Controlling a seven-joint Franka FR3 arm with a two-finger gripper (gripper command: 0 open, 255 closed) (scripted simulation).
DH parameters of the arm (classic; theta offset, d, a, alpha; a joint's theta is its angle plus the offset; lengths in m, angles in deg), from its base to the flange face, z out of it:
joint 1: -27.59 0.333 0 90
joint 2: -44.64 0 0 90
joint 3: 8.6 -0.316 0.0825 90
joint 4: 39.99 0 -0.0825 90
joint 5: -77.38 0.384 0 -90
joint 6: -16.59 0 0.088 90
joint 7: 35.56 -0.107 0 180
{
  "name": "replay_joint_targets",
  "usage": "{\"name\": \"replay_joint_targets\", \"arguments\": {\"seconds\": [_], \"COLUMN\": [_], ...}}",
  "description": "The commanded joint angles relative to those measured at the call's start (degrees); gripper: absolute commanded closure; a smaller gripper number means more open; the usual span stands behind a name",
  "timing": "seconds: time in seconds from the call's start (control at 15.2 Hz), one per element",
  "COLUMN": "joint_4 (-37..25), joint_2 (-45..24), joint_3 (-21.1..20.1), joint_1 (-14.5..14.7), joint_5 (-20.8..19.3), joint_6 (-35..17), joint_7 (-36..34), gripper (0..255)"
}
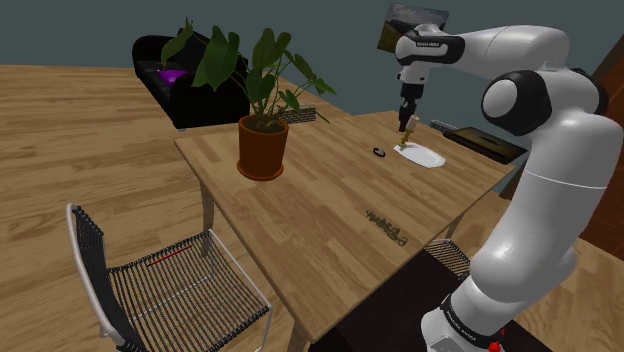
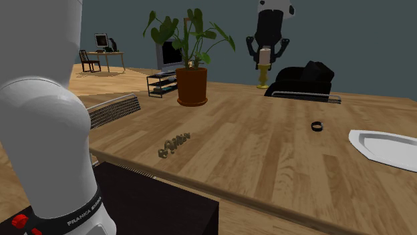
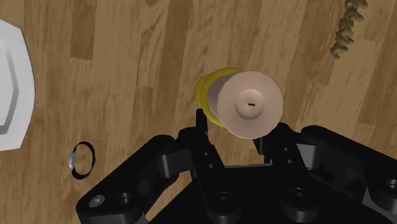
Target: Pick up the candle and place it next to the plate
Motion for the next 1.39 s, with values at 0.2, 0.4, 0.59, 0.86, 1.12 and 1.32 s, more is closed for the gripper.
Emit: {"name": "replay_joint_targets", "arguments": {"seconds": [0.2, 0.4, 0.59, 0.86, 1.12, 1.32], "joint_4": [-4.1, -8.1, -13.4, -23.9, -18.7, -15.4], "joint_2": [-3.0, -6.0, -9.7, -16.6, -15.4, -14.8], "joint_3": [2.3, 3.4, 4.4, 5.3, 5.2, 5.2], "joint_1": [-4.5, -7.5, -10.8, -16.4, -15.7, -15.3], "joint_5": [0.3, 0.9, 1.8, 3.6, 3.3, 3.1], "joint_6": [0.6, 1.5, 2.8, 6.0, 2.1, -0.5], "joint_7": [6.6, 10.5, 14.4, 19.6, 19.2, 19.0], "gripper": [255, 255, 255, 255, 255, 255]}}
